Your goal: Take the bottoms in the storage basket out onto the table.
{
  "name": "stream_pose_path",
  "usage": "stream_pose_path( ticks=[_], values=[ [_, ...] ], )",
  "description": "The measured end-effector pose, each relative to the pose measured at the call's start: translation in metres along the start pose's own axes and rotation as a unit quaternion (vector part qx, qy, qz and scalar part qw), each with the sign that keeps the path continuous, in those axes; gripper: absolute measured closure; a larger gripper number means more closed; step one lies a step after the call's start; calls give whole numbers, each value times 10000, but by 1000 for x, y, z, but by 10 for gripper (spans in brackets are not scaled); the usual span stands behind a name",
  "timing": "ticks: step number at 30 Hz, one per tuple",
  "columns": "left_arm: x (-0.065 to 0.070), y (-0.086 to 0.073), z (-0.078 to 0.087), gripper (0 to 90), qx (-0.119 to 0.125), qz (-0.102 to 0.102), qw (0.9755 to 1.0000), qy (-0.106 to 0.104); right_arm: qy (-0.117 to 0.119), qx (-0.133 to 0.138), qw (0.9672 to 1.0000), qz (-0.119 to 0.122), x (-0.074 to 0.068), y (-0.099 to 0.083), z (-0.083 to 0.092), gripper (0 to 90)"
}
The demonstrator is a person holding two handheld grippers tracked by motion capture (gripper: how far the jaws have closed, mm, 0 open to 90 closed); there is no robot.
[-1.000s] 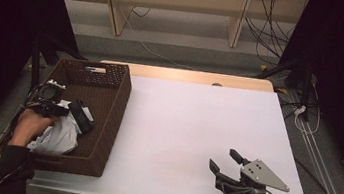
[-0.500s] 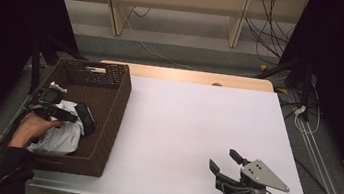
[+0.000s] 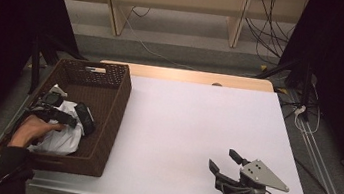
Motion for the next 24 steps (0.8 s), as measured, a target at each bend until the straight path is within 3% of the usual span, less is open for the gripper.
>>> stream_pose_path(
  ticks=[5,12,19,24],
  values=[
    [-2,-8,-11,0,-324,10,9995,2,0,1,10000,-9,0,0,0,301],
    [-5,-9,-13,0,-391,63,9992,20,10,-1,10000,-8,0,0,0,301],
    [-10,-19,-22,2,-731,83,9973,86,-2,3,10000,-25,0,0,0,300],
    [-11,-23,-24,62,-816,98,9966,-3,-5,4,10000,-32,0,-1,0,301]
  ],
)
Point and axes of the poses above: each handheld gripper's, and its own axes: z roughly backward along the jaws, y roughly out of its top, x roughly to its right, the point moved 10 cm from there along -z, roughly forward along the jaws, and after that the axes turned 13 degrees about z, right-handed, at the moved point
